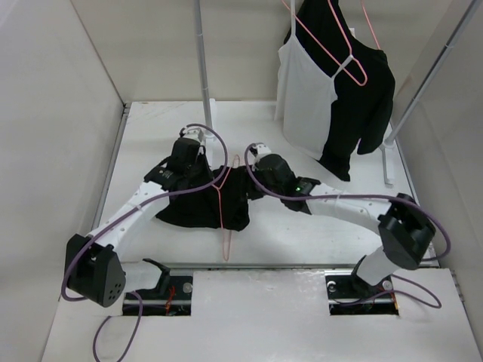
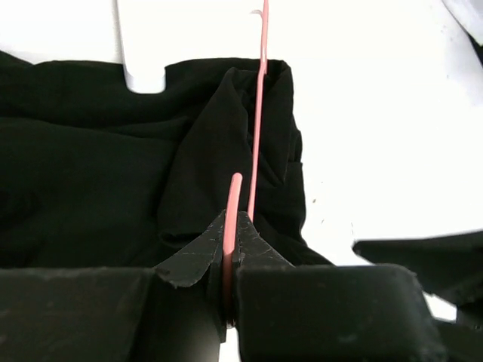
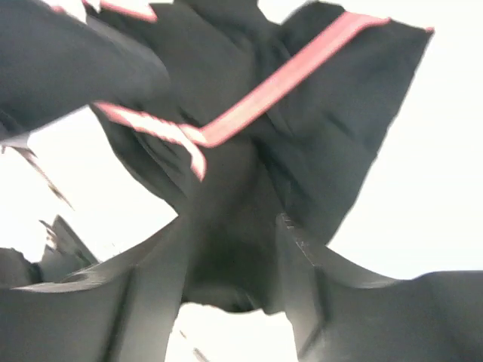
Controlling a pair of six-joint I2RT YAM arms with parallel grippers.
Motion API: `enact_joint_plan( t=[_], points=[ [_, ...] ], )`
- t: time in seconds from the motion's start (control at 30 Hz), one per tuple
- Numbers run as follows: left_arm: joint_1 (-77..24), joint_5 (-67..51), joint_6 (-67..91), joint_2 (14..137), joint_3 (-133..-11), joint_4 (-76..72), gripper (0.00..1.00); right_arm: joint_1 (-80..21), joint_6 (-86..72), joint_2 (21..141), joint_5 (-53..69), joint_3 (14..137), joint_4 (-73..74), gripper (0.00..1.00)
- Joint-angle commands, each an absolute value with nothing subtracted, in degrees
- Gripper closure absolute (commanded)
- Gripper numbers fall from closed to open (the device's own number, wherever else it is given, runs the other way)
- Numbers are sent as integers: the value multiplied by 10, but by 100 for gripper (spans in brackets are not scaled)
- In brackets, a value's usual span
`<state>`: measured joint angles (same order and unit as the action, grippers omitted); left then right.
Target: Place the trousers on the hanger
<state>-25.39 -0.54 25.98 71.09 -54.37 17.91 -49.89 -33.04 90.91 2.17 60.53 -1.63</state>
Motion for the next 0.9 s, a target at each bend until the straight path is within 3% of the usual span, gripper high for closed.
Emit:
enact_joint_plan(
  t=[0.0,0.1,0.23,0.3,0.5,0.63,0.87],
  points=[
    [-258,-27,261,722,-558,231,100,-499,-316,865,5,559,22,47],
    [-258,-22,256,722,-558,238,100,-493,-316,870,-29,564,22,60],
    [-258,-22,256,729,-570,245,100,-474,-344,908,-26,581,15,94],
    [-258,-22,256,735,-576,250,100,-469,-356,932,14,581,-10,99],
    [-258,-22,266,746,-593,256,100,-523,-378,946,147,525,-137,100],
    [-258,-38,279,751,-605,261,100,-528,-481,960,173,446,-367,100],
    [-258,-101,320,773,-653,310,100,-533,-536,1188,229,579,-443,100]
  ],
)
